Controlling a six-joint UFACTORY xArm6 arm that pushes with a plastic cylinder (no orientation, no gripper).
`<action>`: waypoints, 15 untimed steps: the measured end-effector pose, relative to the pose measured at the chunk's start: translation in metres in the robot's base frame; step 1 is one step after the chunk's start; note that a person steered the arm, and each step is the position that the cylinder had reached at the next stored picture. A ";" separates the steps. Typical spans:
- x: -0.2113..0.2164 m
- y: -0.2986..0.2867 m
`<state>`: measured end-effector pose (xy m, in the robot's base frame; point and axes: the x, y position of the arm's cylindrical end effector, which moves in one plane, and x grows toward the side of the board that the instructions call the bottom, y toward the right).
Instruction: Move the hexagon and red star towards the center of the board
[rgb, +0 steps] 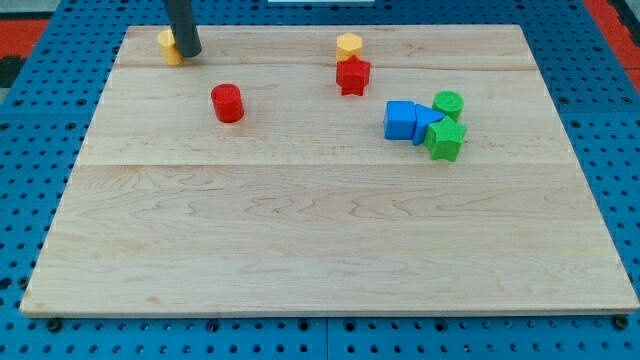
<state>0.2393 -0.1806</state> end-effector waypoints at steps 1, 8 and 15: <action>0.000 0.000; -0.024 0.224; 0.139 0.320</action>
<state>0.3781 0.1396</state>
